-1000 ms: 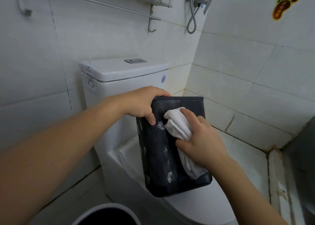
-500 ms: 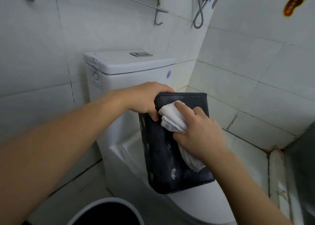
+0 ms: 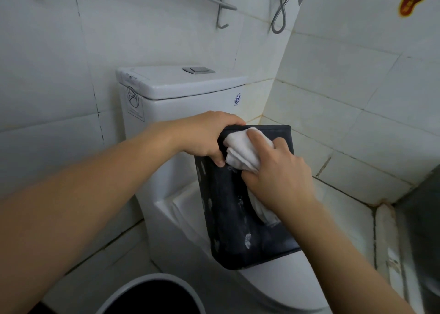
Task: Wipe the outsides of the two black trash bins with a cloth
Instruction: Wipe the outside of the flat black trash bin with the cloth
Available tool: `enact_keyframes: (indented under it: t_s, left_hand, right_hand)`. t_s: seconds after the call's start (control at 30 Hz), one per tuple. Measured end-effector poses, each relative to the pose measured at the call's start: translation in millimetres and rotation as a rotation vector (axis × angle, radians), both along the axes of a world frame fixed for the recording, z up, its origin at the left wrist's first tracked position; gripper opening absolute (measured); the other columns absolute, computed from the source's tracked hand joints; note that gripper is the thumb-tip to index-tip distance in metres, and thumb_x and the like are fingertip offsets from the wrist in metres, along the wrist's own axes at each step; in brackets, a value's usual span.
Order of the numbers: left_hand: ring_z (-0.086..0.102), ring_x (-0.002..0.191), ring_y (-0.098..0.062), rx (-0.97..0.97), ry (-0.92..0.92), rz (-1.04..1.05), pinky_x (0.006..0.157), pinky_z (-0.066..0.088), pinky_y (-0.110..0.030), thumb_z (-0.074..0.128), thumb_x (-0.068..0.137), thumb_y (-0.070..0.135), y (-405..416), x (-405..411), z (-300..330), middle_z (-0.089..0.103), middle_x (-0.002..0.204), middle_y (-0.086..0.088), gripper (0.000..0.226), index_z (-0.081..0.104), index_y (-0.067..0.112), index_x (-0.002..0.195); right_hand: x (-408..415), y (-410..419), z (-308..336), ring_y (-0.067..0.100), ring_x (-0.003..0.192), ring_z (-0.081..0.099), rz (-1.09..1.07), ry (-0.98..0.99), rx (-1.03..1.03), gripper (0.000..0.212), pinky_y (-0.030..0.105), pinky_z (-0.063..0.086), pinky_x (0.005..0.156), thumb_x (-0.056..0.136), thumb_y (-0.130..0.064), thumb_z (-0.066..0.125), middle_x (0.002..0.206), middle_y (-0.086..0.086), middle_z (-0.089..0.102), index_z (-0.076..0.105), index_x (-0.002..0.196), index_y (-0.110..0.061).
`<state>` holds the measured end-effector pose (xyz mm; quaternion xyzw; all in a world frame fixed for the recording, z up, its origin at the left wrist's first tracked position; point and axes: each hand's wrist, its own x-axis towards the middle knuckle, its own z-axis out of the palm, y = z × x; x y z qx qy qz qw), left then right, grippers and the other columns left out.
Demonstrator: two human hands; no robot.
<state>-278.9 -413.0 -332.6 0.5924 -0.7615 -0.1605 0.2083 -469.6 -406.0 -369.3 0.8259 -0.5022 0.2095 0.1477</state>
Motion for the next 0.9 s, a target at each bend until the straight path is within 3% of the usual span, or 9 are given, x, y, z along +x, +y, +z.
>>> enact_keyframes:
  t_s: [0.2,0.33,0.5,0.6,0.7,0.8,0.9]
  left_hand:
    - [0.055,0.111,-0.013,0.037,0.0,0.014,0.093,0.047,-0.029,0.088,0.064,0.012,2,6,-2,0.056,0.125,0.01,0.089,0.046,0.029,0.141]
    - [0.054,0.113,-0.013,0.023,-0.002,0.018,0.095,0.046,-0.029,0.088,0.064,0.011,4,7,-2,0.057,0.126,0.01,0.09,0.046,0.028,0.141]
    - [0.047,0.126,-0.011,-0.005,-0.053,0.014,0.102,0.037,-0.024,0.09,0.064,0.011,4,4,0,0.051,0.139,0.009,0.098,0.04,0.025,0.148]
    - [0.049,0.123,-0.012,0.005,-0.053,0.013,0.102,0.04,-0.028,0.09,0.064,0.011,6,3,1,0.053,0.137,0.008,0.095,0.043,0.026,0.146]
    - [0.053,0.118,-0.014,0.017,-0.041,0.006,0.1,0.046,-0.034,0.089,0.064,0.011,6,0,2,0.056,0.132,0.006,0.089,0.046,0.026,0.142]
    - [0.052,0.119,-0.015,0.011,-0.049,0.003,0.1,0.045,-0.034,0.089,0.064,0.011,6,-1,2,0.055,0.132,0.006,0.089,0.046,0.024,0.142]
    - [0.049,0.124,-0.013,-0.006,-0.063,0.002,0.099,0.04,-0.024,0.089,0.065,0.008,6,-1,3,0.053,0.136,0.006,0.094,0.043,0.023,0.146]
  right_hand:
    - [-18,18,-20,0.008,0.045,0.007,0.052,0.078,-0.018,0.056,0.019,0.006,0.043,0.068,-0.033,0.07,0.075,-0.001,0.036,0.055,0.122,-0.026]
    - [-7,11,-8,0.015,0.045,0.017,0.017,0.099,-0.026,0.054,0.025,0.013,0.043,0.076,-0.034,0.063,0.083,-0.001,0.037,0.048,0.128,-0.031]
    - [7,-8,12,0.028,0.064,0.035,0.042,0.068,0.049,0.058,0.032,0.032,0.057,0.083,-0.04,0.057,0.092,-0.001,0.038,0.037,0.136,-0.039]
    - [-3,1,5,0.025,0.051,0.029,0.038,0.101,0.009,0.057,0.027,0.022,0.045,0.077,-0.036,0.06,0.086,0.0,0.039,0.043,0.132,-0.034]
    - [-13,13,-9,0.014,0.043,0.014,0.04,0.108,-0.023,0.056,0.021,0.01,0.043,0.071,-0.03,0.065,0.078,0.0,0.038,0.052,0.126,-0.029]
    - [-11,9,-10,0.012,0.044,0.011,0.029,0.098,-0.049,0.055,0.022,0.009,0.043,0.073,-0.03,0.065,0.08,0.0,0.038,0.051,0.126,-0.031]
    - [2,-1,1,0.02,0.047,0.02,0.011,0.072,-0.054,0.054,0.027,0.017,0.045,0.078,-0.033,0.059,0.086,0.001,0.037,0.045,0.13,-0.033]
